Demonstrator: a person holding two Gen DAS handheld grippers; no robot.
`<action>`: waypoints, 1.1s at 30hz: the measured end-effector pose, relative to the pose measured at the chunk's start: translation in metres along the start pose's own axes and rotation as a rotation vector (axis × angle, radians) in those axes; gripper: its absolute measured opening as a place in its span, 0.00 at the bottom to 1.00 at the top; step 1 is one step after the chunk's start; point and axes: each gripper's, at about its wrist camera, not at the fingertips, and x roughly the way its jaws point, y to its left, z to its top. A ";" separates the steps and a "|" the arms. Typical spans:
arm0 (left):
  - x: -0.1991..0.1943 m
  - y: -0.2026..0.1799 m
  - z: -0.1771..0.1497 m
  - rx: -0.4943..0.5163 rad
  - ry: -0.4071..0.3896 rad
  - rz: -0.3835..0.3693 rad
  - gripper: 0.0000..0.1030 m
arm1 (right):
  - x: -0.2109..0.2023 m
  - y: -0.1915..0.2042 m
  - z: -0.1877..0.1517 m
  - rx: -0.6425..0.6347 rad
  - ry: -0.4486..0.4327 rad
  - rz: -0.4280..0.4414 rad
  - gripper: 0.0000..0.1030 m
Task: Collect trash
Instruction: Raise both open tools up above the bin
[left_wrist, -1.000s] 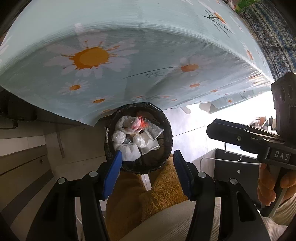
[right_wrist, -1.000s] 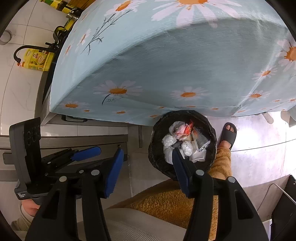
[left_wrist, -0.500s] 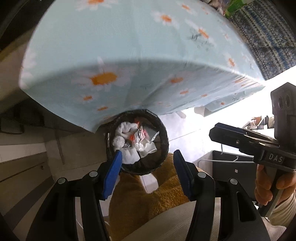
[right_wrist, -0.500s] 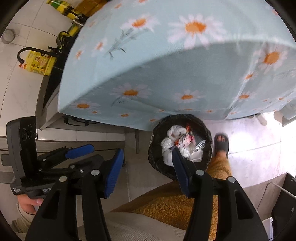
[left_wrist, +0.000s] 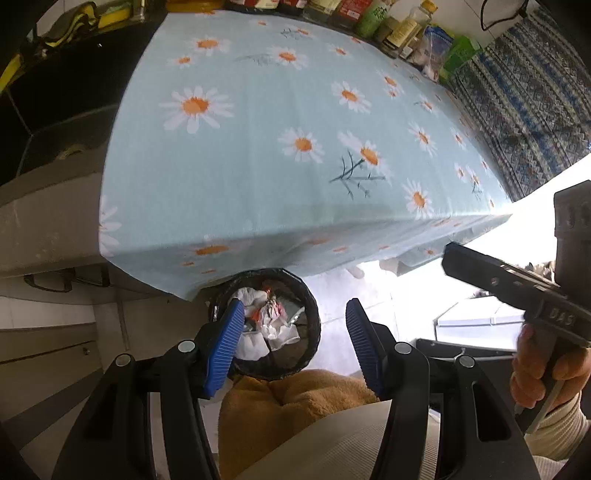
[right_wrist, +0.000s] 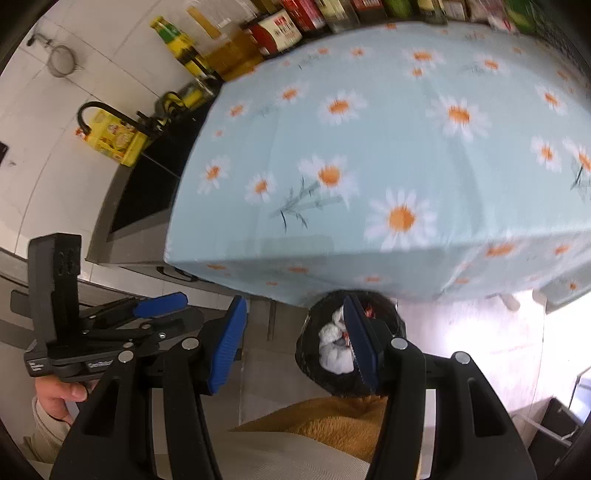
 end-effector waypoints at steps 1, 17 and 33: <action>-0.003 -0.002 0.001 -0.006 -0.005 0.002 0.54 | -0.004 0.000 0.002 -0.010 -0.006 0.003 0.55; -0.064 -0.041 0.007 -0.026 -0.150 0.067 0.67 | -0.063 0.001 0.017 -0.134 -0.113 0.027 0.62; -0.124 -0.104 -0.005 0.026 -0.312 0.155 0.93 | -0.151 -0.004 0.014 -0.192 -0.275 -0.022 0.94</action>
